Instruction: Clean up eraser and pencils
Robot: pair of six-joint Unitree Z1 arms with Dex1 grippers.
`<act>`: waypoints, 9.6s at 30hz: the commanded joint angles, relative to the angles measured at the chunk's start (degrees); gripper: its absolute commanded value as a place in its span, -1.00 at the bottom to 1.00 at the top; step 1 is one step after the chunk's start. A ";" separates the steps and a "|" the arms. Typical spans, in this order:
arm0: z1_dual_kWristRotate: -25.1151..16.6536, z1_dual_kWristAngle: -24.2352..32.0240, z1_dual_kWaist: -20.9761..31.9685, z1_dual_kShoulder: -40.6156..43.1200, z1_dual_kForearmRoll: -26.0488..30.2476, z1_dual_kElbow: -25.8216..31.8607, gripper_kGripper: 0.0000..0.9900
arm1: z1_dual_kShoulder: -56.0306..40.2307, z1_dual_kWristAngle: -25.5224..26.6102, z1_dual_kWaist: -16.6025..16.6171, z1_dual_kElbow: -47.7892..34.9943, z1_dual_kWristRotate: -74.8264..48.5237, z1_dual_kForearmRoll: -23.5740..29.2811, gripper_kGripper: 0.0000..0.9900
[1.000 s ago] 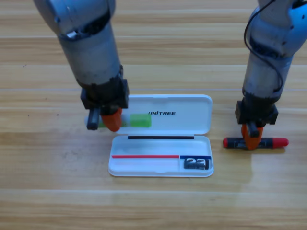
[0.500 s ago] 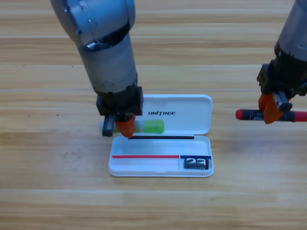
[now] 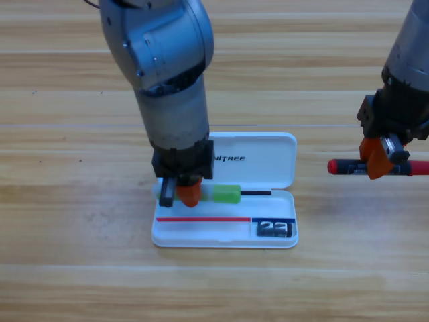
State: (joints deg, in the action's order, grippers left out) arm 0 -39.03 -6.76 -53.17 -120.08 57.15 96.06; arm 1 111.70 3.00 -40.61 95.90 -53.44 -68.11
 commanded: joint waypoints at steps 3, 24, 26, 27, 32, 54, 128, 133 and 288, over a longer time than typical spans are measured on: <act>0.62 1.14 -1.50 -3.67 -2.04 -1.49 -1.00 | 0.71 0.87 -1.93 -1.68 0.88 -0.53 -1.00; 0.71 2.81 -1.68 -7.01 -3.45 -2.11 -1.00 | 1.24 0.52 -2.37 -2.47 1.06 -0.53 -1.00; 0.80 2.72 -1.68 -7.10 -3.36 -2.20 -1.00 | 1.33 0.52 -2.37 -2.56 1.06 -0.53 -1.00; 0.80 2.72 -1.68 -7.10 -3.36 -2.28 -1.00 | 1.33 0.52 -2.37 -2.56 1.06 -0.53 -1.00; 0.89 2.72 -1.68 -7.10 -3.36 -2.99 -1.00 | 1.50 0.52 -2.37 -2.38 1.06 -0.53 -1.00; 2.64 3.78 -1.68 -7.10 -2.31 -1.85 1.00 | 2.38 0.08 -2.37 -1.59 1.06 -0.53 -1.00; -7.73 17.49 28.73 28.58 -3.71 -26.02 1.00 | 17.24 5.79 -15.20 35.50 14.59 -12.57 1.00; -7.20 17.57 28.91 29.11 -6.70 -25.66 1.00 | 3.96 12.82 -15.20 28.64 16.97 -10.29 1.00; -10.45 40.69 21.79 35.09 -2.75 -17.40 0.70 | -30.14 25.04 -15.20 -25.41 27.16 28.74 1.00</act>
State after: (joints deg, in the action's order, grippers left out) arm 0 -50.92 34.23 -30.26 -86.21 53.80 81.73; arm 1 79.03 27.56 -54.92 71.62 -26.79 -40.15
